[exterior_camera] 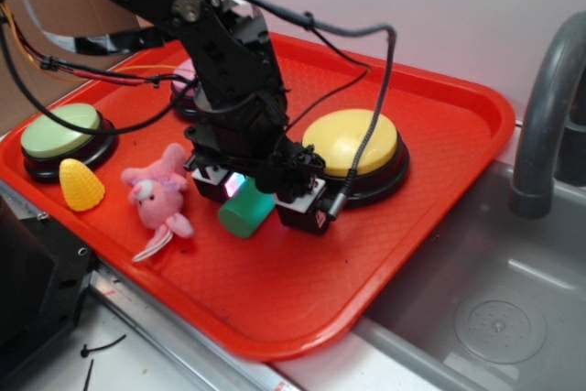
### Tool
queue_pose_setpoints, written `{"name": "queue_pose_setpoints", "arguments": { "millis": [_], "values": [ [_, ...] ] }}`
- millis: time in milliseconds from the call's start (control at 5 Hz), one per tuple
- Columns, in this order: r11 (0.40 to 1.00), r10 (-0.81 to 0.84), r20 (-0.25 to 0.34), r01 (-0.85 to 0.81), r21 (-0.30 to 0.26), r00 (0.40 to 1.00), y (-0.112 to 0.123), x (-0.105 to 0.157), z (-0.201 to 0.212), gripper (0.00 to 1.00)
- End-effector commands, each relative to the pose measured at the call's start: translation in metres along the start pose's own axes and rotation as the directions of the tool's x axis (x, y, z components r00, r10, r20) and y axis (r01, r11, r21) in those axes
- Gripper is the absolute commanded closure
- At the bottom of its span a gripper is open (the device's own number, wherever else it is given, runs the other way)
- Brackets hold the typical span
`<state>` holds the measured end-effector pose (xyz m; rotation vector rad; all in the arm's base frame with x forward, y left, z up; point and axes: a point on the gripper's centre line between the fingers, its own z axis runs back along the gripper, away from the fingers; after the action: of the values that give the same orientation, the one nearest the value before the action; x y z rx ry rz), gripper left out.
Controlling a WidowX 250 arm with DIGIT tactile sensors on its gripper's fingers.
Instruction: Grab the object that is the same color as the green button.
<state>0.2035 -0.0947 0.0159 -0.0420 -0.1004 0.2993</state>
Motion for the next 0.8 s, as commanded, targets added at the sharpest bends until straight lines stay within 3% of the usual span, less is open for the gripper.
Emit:
{"name": "queue_pose_setpoints", "arguments": {
  "millis": [0, 200, 600],
  "values": [
    [1.0, -0.012, -0.027, 0.011, -0.028, 1.0, 0.004, 0.006, -0.004, 1.0],
    [0.996, -0.084, -0.023, 0.084, 0.025, 0.996, 0.003, 0.008, 0.005, 1.0],
    [0.972, -0.215, -0.057, 0.219, 0.079, 0.975, 0.01, 0.02, 0.093, 1.0]
  ]
}}
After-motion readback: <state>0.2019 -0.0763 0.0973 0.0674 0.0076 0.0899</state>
